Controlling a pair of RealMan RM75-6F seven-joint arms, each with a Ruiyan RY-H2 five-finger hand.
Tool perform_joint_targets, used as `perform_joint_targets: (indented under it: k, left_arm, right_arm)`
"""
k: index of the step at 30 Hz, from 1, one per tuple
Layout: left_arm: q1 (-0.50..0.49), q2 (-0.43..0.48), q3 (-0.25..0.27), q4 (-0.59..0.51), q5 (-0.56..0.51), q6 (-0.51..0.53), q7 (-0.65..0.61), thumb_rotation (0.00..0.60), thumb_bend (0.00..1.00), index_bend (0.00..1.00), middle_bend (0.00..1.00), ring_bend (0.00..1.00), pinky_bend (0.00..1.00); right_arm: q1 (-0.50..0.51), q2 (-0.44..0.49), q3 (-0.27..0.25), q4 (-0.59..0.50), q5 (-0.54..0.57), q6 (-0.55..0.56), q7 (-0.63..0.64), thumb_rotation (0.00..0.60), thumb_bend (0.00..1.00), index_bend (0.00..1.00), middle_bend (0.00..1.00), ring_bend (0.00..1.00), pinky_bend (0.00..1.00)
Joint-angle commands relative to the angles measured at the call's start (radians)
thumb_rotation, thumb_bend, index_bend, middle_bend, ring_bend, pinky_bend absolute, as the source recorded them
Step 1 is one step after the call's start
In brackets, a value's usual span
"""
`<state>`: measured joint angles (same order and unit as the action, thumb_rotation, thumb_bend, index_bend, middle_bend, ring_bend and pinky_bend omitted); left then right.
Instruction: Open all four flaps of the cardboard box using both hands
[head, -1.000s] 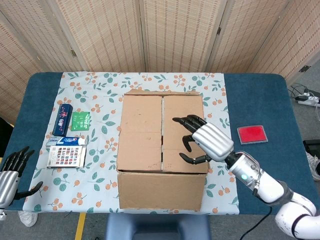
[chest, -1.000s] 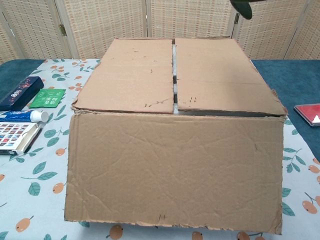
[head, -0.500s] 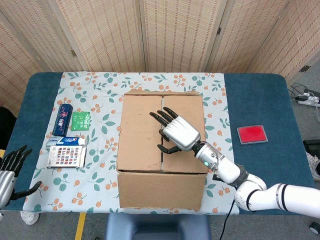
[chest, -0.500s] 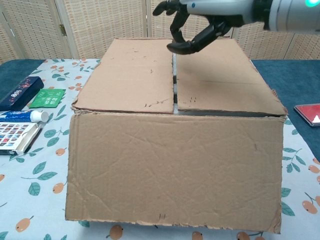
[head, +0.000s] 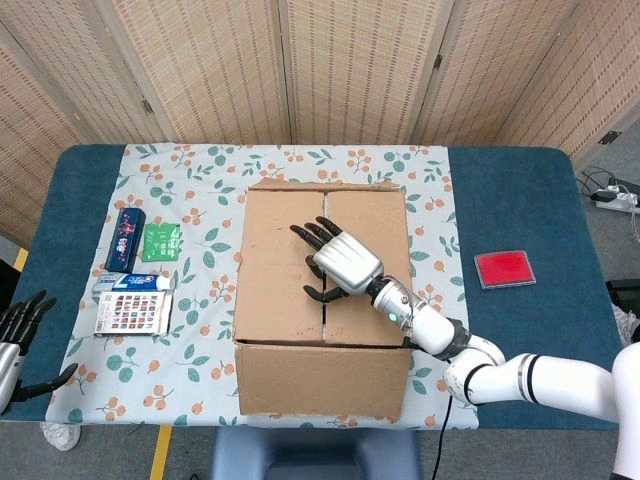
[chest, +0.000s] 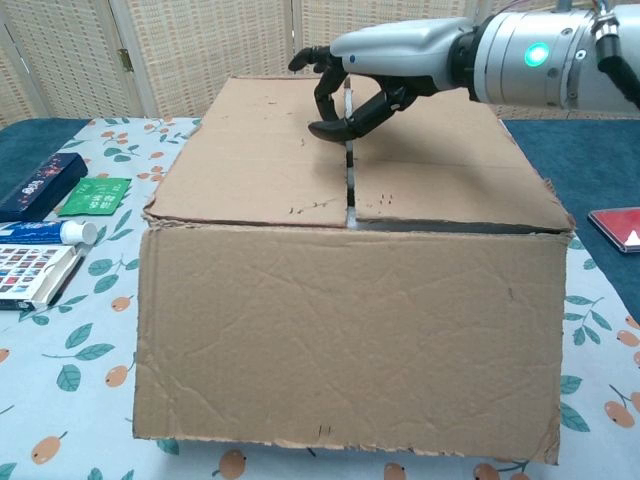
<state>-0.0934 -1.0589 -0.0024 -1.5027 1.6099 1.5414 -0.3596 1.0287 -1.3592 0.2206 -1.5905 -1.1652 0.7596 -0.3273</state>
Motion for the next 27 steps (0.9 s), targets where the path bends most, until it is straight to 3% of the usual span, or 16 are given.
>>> perform_joint_targets:
  k: [1, 10, 27]
  left_arm:
    - [0.0, 0.002, 0.0, 0.001, -0.004, -0.002, -0.005, 0.6, 0.28, 0.02, 0.0, 0.0, 0.0]
    - [0.001, 0.004, -0.002, 0.004, -0.01, -0.002, -0.012, 0.6, 0.28, 0.02, 0.0, 0.0, 0.0]
    - [-0.016, 0.002, 0.015, 0.026, 0.033, -0.004, -0.084, 0.6, 0.25, 0.02, 0.0, 0.0, 0.0]
  right_arm:
    - [0.011, -0.017, -0.001, 0.021, 0.0, -0.012, 0.014, 0.23, 0.49, 0.54, 0.0, 0.0, 0.0]
    - [0.023, -0.023, -0.015, 0.052, -0.002, -0.025, 0.019, 0.227, 0.49, 0.54, 0.0, 0.0, 0.0]
    - [-0.03, 0.155, -0.043, -0.101, 0.042, 0.024, -0.029, 0.222, 0.49, 0.54, 0.0, 0.0, 0.0]
